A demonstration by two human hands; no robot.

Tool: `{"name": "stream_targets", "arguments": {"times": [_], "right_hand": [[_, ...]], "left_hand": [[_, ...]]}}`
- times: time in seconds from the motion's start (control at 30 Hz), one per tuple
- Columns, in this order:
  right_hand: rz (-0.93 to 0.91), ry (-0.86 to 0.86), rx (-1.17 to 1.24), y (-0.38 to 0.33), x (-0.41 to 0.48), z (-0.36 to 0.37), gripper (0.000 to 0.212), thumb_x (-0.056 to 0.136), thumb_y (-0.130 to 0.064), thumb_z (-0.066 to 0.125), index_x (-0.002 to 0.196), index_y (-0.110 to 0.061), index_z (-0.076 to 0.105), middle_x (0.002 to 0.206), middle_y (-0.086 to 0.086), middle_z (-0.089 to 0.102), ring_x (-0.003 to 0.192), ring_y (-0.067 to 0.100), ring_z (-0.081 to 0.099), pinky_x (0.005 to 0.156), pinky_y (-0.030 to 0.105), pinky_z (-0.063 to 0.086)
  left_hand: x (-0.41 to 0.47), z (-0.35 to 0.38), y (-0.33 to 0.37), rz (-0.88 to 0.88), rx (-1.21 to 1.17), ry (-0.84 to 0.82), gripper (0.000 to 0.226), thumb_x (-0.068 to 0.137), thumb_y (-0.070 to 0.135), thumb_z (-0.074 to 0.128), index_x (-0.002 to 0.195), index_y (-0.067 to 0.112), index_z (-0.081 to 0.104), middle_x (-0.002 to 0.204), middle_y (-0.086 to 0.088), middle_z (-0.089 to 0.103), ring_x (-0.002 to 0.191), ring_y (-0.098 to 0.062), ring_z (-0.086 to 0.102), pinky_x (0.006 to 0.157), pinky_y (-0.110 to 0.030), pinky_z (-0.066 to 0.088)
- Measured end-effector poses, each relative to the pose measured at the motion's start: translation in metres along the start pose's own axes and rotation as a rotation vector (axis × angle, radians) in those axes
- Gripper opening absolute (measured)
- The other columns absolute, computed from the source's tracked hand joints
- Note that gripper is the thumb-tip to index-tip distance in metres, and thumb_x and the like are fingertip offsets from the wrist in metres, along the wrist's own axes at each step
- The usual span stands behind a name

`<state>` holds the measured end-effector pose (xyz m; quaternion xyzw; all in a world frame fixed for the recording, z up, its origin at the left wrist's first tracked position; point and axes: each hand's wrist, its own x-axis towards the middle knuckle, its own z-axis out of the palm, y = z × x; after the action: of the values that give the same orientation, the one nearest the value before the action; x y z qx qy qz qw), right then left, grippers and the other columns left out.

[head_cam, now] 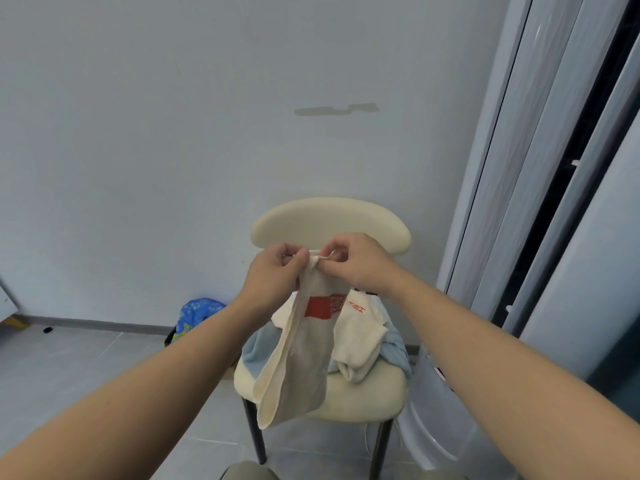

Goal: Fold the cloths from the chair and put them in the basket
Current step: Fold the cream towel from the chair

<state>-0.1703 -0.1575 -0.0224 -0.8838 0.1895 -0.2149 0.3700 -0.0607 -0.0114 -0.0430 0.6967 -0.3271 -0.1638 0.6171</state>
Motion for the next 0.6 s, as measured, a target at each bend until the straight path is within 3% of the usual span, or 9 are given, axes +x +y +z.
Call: {"name": "stream_targets", "arguments": {"times": [0.1,0.17,0.27,0.37,0.5,0.6], "right_hand": [[-0.053,0.023,-0.021,-0.001,0.0,0.0,0.013,0.087,-0.034,0.078,0.081,-0.027,0.068,0.063,-0.011,0.053,0.059,0.006,0.047,0.058,0.023,0.038],[-0.071,0.016,-0.045,-0.002,0.0,0.0,0.013,0.086,-0.034,0.077,0.08,-0.028,0.067,0.068,-0.012,0.053,0.063,0.005,0.049,0.061,0.024,0.038],[-0.106,0.015,-0.117,-0.003,-0.001,0.0,0.013,0.086,-0.04,0.077,0.084,-0.028,0.071,0.087,-0.013,0.055,0.079,0.002,0.054,0.066,0.021,0.04],[-0.108,-0.004,-0.075,-0.002,-0.002,-0.001,0.016,0.085,-0.041,0.079,0.085,-0.028,0.07,0.084,-0.015,0.062,0.077,0.0,0.055,0.066,0.022,0.041],[-0.055,-0.164,-0.246,0.005,0.0,-0.011,0.026,0.087,-0.054,0.072,0.091,-0.028,0.07,0.084,-0.011,0.067,0.078,0.009,0.062,0.065,0.026,0.044],[0.002,-0.326,-0.495,0.014,-0.002,-0.022,0.042,0.089,-0.059,0.067,0.068,-0.023,0.064,0.061,-0.009,0.057,0.058,0.012,0.052,0.055,0.029,0.039]], "left_hand": [[-0.004,-0.002,0.004,0.025,-0.01,-0.095,0.022,0.09,0.031,0.078,0.108,0.019,0.071,0.093,-0.003,0.079,0.092,-0.021,0.076,0.088,-0.047,0.061],[-0.005,-0.005,0.002,0.065,0.055,-0.156,0.034,0.08,0.024,0.085,0.11,0.023,0.069,0.096,0.0,0.079,0.093,-0.018,0.076,0.089,-0.044,0.061],[-0.004,-0.009,-0.004,0.119,0.167,-0.141,0.04,0.074,0.026,0.076,0.112,0.03,0.066,0.096,0.0,0.078,0.092,-0.017,0.075,0.09,-0.048,0.06],[-0.002,-0.013,-0.007,0.168,0.234,-0.122,0.034,0.081,0.023,0.07,0.11,0.041,0.063,0.092,-0.001,0.076,0.09,-0.021,0.074,0.088,-0.052,0.059],[0.003,-0.018,-0.007,0.189,0.277,-0.07,0.033,0.086,0.025,0.064,0.114,0.041,0.063,0.094,0.002,0.075,0.091,-0.019,0.072,0.088,-0.051,0.058],[0.009,-0.025,-0.006,0.179,0.291,-0.024,0.031,0.091,0.021,0.062,0.119,0.035,0.065,0.098,0.008,0.074,0.091,-0.015,0.071,0.088,-0.048,0.058]]}}
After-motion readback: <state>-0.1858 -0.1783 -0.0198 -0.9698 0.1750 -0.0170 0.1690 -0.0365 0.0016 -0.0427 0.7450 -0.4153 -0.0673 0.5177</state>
